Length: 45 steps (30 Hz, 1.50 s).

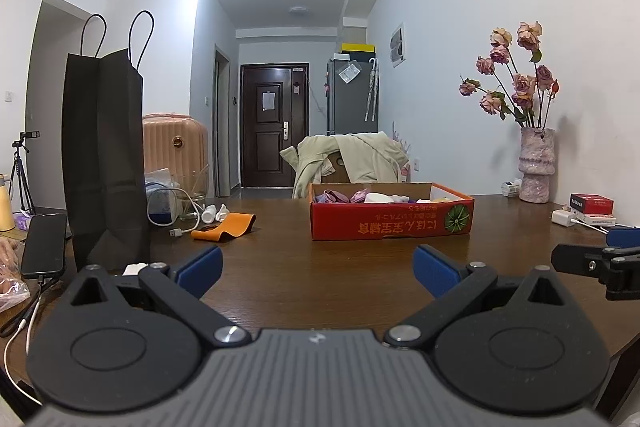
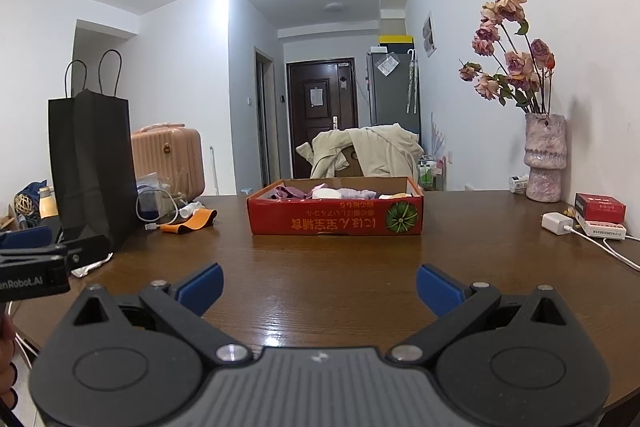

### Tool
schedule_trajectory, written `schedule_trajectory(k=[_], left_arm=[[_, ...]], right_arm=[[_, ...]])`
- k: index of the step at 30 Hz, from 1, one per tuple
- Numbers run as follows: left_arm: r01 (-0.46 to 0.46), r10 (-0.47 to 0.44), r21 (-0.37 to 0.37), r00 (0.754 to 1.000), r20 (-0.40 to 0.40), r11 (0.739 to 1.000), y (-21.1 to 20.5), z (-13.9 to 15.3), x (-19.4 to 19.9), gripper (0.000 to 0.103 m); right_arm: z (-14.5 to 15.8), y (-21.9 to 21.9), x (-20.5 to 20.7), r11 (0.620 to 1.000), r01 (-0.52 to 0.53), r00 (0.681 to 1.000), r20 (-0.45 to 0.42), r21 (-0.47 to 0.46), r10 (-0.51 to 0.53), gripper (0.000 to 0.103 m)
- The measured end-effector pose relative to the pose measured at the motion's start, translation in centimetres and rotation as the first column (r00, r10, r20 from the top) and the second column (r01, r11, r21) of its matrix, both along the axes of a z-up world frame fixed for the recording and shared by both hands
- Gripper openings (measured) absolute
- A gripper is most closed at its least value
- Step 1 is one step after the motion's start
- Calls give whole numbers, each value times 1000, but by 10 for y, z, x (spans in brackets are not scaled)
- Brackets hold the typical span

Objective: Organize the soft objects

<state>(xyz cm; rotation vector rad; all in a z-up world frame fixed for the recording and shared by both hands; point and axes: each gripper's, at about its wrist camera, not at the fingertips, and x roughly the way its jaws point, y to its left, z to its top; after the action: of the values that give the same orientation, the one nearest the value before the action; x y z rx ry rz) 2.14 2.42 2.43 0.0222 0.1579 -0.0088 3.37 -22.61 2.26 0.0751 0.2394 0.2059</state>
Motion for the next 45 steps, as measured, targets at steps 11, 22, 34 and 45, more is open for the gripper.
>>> schedule_trajectory(k=[11, 22, 34, 45], left_arm=[[8, -8, -2, 1000, 1, 1000, -3, 0, 0, 103], [8, -8, -2, 1000, 2, 1000, -3, 0, 0, 103], [8, -8, -3, 1000, 3, 1000, -5, 0, -1, 103], [6, -6, -3, 1000, 8, 1000, -4, 1, -1, 103]], right_arm=[[0, -1, -1, 1000, 1, 1000, 2, 1, -1, 103], [-1, -2, 0, 1000, 4, 1000, -1, 7, -4, 103], [-2, -1, 2, 1000, 5, 1000, -6, 10, -5, 103], [-2, -2, 0, 1000, 2, 1000, 0, 13, -2, 103]])
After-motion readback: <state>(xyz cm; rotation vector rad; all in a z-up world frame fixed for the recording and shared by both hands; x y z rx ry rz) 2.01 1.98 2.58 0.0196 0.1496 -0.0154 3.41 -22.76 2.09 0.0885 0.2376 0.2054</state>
